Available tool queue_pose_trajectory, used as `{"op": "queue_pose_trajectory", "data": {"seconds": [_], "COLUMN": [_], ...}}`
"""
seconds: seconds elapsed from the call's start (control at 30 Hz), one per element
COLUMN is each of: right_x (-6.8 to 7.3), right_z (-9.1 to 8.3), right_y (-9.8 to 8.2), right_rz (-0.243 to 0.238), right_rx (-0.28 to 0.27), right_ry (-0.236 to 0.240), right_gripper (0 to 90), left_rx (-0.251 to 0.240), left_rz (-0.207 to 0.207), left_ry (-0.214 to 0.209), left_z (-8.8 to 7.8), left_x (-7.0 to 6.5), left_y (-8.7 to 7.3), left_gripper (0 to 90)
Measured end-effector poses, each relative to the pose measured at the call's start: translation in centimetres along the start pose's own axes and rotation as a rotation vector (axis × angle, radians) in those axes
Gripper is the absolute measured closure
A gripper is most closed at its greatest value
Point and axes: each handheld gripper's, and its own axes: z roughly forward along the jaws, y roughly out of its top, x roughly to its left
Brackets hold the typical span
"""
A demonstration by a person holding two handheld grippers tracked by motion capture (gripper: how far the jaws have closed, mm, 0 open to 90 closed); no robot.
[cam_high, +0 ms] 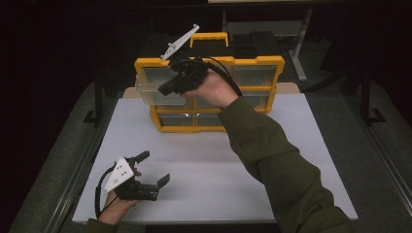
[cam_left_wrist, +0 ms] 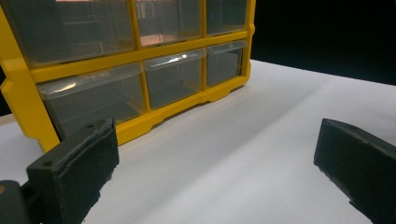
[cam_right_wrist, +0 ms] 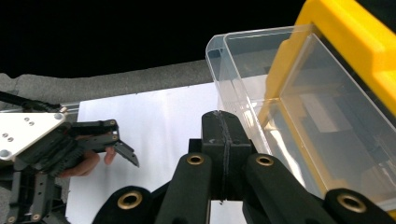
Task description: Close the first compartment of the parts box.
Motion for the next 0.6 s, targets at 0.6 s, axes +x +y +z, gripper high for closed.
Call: {"op": "queue_pose_trajectory", "data": {"seconds": [0.6], "right_x": [-2.9], "right_z": [0.6], "right_y": [0.3], "right_rz": [0.099], "right_rx": [-0.011], "right_ry": [-0.070], "right_gripper": [89.8], "left_rx": [-0.023], "left_rz": [-0.012], "left_ry": [-0.004], "left_z": [0.2], "left_x": [-0.1], "left_y": [-0.1], "left_gripper": [0.0]}}
